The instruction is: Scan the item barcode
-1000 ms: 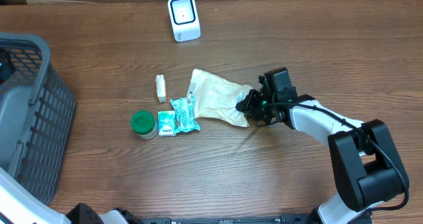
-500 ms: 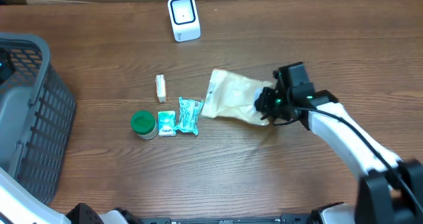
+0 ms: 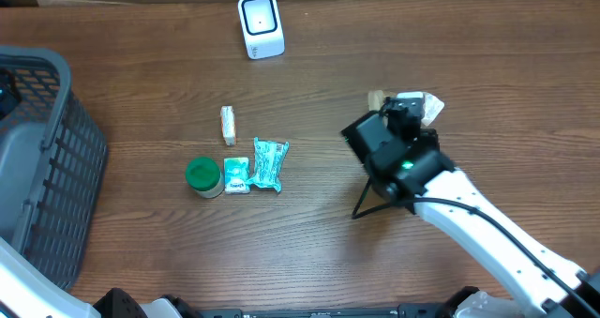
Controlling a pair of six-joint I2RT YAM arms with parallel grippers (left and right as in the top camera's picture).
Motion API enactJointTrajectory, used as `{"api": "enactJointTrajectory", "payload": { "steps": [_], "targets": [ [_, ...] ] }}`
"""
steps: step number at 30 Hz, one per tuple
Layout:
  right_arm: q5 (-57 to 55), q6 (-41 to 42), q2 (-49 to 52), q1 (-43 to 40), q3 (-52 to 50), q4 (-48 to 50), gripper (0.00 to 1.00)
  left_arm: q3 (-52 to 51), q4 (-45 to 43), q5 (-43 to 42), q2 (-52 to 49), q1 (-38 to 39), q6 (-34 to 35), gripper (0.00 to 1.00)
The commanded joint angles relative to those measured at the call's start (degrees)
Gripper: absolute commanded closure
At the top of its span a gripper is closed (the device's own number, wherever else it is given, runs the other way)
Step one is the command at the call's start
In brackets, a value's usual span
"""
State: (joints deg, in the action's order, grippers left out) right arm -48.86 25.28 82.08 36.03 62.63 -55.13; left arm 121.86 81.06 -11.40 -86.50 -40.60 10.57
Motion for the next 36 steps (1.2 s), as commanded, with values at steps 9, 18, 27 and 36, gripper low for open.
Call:
{"api": "enactJointTrajectory", "payload": {
  "steps": [9, 18, 27, 36],
  "targets": [
    [-26.4, -14.3, 10.5, 11.0, 1.1, 5.7, 0.96, 0.1, 0.0, -0.5, -0.4, -0.3, 0.6, 0.01],
    [-18.2, -14.2, 16.6, 21.5, 1.1, 14.0, 0.96, 0.1, 0.0, -0.4, -0.4, -0.3, 0.6, 0.01],
    [4.9, -1.7, 12.9, 13.2, 1.3, 10.6, 0.68, 0.1, 0.0, -0.4, -0.4, -0.3, 0.6, 0.01],
    [25.1, -1.4, 10.6, -2.9, 1.2, 2.0, 0.25, 0.1, 0.0, -0.4, -0.4, -0.3, 0.6, 0.00]
  ]
}}
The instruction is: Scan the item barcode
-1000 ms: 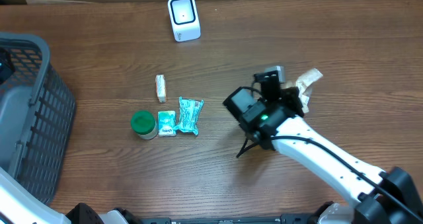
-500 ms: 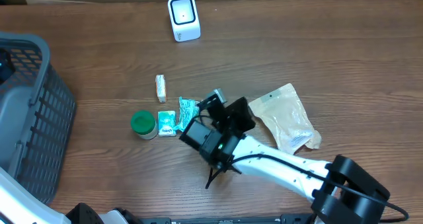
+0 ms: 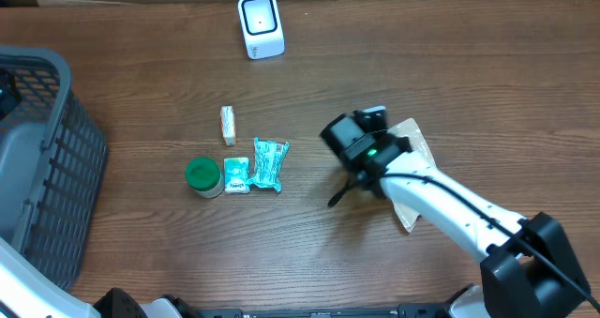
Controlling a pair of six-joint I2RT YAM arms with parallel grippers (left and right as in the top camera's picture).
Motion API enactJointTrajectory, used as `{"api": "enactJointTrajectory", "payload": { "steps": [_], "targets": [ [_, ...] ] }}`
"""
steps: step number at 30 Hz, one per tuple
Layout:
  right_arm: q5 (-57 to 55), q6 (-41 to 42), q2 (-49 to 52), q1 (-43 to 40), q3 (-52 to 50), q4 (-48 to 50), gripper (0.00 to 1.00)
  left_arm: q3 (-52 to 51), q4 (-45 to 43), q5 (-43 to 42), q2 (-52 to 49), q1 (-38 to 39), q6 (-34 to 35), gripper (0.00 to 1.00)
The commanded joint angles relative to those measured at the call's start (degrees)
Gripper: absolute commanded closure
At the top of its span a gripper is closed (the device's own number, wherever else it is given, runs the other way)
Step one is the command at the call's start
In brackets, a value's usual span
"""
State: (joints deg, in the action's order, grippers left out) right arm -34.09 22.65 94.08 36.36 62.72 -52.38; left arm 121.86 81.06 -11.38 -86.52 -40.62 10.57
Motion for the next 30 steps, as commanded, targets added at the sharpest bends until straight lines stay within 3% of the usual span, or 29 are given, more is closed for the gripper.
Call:
{"api": "enactJointTrajectory", "payload": {
  "steps": [1, 12, 16, 22, 25, 30],
  "targets": [
    [11.4, 1.2, -1.4, -4.3, 1.2, -1.0, 0.24, 0.1, 0.0, -0.5, -0.3, -0.2, 0.6, 0.00],
    [12.2, -1.4, -1.4, -6.5, 1.2, -2.8, 0.19, 0.1, 0.0, -0.5, -0.3, -0.2, 0.6, 0.01],
    [12.2, -3.7, -1.4, -6.4, 1.2, -2.9, 0.19, 0.1, 5.3, -6.3, -0.4, -0.2, 2.6, 0.00],
    [12.3, -6.5, -1.4, -5.8, 1.1, -2.7, 0.20, 0.1, 2.8, -7.3, -0.4, -0.2, 15.0, 0.00],
    [11.6, -7.8, -0.5, -4.4, 1.1, -2.7, 0.19, 0.1, 2.6, -13.0, -0.4, -0.2, 15.3, 0.00],
    [6.4, -7.7, 2.8, -1.0, 1.0, -3.7, 0.12, 0.1, 1.3, -14.2, -0.4, 2.7, 15.4, 0.14]
  ]
}}
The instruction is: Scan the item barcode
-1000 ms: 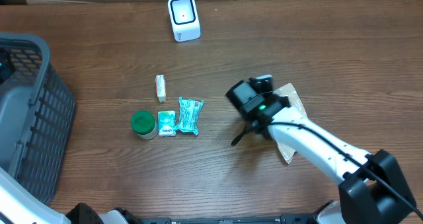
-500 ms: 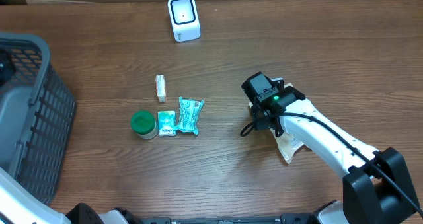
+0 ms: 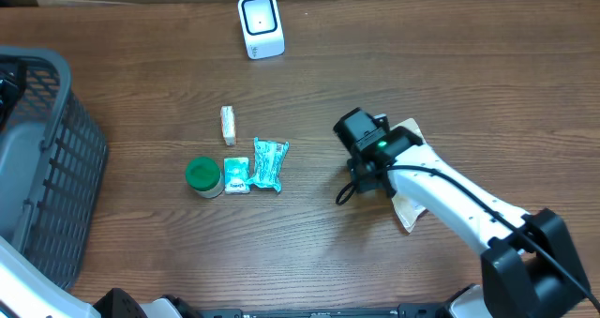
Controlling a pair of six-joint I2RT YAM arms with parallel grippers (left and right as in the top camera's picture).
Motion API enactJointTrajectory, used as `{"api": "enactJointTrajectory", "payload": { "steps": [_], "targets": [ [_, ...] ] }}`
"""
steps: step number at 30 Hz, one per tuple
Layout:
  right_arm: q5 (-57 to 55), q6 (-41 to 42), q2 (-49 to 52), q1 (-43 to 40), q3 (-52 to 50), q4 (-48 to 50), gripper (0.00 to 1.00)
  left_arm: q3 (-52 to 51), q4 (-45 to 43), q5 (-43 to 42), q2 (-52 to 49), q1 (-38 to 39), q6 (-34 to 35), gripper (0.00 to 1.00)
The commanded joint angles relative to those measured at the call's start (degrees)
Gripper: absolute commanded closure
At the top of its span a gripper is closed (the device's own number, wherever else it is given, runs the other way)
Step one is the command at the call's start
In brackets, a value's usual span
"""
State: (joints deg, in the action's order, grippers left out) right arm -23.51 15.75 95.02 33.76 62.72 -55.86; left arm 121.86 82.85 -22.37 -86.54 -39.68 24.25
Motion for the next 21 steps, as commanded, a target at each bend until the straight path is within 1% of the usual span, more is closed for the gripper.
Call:
{"api": "enactJointTrajectory", "payload": {
  "steps": [1, 4, 6, 8, 10, 13, 17, 21],
  "targets": [
    [-5.4, -0.8, 2.7, 2.4, 1.0, -0.4, 0.11, 0.1, -0.7, -3.1, -0.3, 3.0, 1.7, 0.14],
    [-7.1, -0.6, 4.9, 3.5, 1.0, -0.3, 0.10, 0.1, -1.0, -2.2, -0.3, 6.5, 1.7, 0.16],
    [-8.3, -0.6, 6.9, 3.6, 1.0, -0.5, 0.09, 0.1, -1.0, 0.0, -0.3, 9.0, 1.7, 0.16],
    [-8.6, -0.5, 8.8, 3.6, 1.0, -1.2, 0.08, 0.1, -1.1, 2.4, -0.3, 11.6, 1.7, 0.13],
    [-9.8, 1.0, 10.3, 3.6, 1.0, -2.1, 0.06, 0.1, -1.2, 3.5, -0.4, 13.2, 1.7, 0.12],
    [-13.2, 4.2, 11.5, 3.6, 1.0, -3.8, 0.05, 0.1, -1.7, 3.7, -0.4, 14.8, 1.7, 0.11],
    [-14.0, 5.1, 11.6, 3.1, 0.2, -3.1, 0.05, 0.1, -2.1, 3.7, -0.5, 15.6, 1.7, 0.11],
    [-14.0, 5.1, 11.6, 1.1, -2.8, -0.2, 0.06, 0.1, -1.6, 3.7, -1.1, 15.9, 1.7, 0.11]
  ]
}}
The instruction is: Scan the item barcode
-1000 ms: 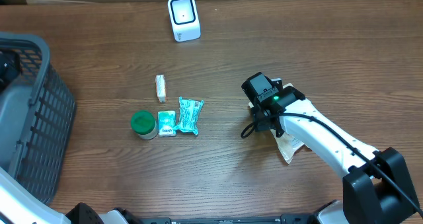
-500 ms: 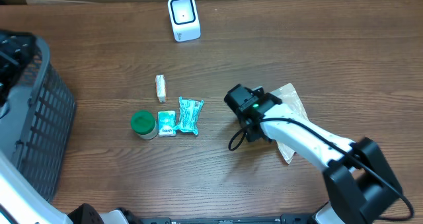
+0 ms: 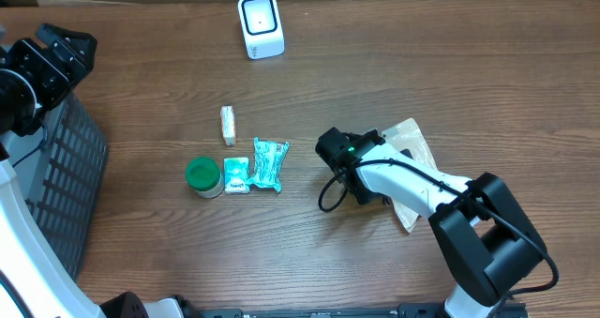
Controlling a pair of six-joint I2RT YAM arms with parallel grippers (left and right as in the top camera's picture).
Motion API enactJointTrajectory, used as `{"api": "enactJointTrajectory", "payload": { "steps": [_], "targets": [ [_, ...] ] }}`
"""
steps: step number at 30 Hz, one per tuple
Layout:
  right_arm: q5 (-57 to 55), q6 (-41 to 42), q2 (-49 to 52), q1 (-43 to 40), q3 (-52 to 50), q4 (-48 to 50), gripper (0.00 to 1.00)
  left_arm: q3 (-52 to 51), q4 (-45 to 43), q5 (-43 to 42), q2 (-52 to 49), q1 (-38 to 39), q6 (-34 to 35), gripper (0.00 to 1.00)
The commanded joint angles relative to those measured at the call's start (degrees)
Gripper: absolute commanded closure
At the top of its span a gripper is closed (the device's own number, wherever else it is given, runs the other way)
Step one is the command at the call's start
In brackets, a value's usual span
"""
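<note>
The white barcode scanner [image 3: 260, 24] stands at the back middle of the table. A small group of items lies left of centre: a white tube [image 3: 227, 125], a green-lidded jar [image 3: 203, 176], a small packet [image 3: 236, 174] and a teal packet [image 3: 269, 163]. A clear bag [image 3: 415, 149] lies flat on the right, partly under my right arm. My right gripper [image 3: 328, 149] sits low just right of the teal packet; its fingers are hidden under the wrist. My left gripper [image 3: 62, 42] hangs over the basket at far left, fingers spread, holding nothing.
A grey slatted basket [image 3: 56, 182] fills the left edge. A black cable loops beside my right wrist. Bare wood lies between the scanner and the group of items.
My right gripper has shifted left and a little toward the front, closer to the teal packet. My left arm has come into view over the basket's back corner.
At first my right gripper was at the back right with the clear bag at its fingers. Then the bag lay flat on the table and the gripper stood left of it. The gripper has since moved further left, now next to the teal packet.
</note>
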State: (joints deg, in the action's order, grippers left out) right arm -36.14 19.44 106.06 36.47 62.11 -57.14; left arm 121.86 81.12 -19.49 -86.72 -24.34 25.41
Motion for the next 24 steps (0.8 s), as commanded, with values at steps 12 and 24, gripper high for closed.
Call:
{"api": "enactJointTrajectory", "payload": {
  "steps": [12, 24],
  "targets": [
    [1.9, 3.3, 0.5, -8.2, -6.3, 4.9, 0.68, 0.0, 1.3, 0.4, -5.9, 2.7, 0.5, 0.19],
    [15.6, 3.1, -0.4, -8.3, -2.6, 5.1, 0.96, 0.0, 1.3, 0.5, -6.1, 2.8, 0.3, 0.42]
  ]
}}
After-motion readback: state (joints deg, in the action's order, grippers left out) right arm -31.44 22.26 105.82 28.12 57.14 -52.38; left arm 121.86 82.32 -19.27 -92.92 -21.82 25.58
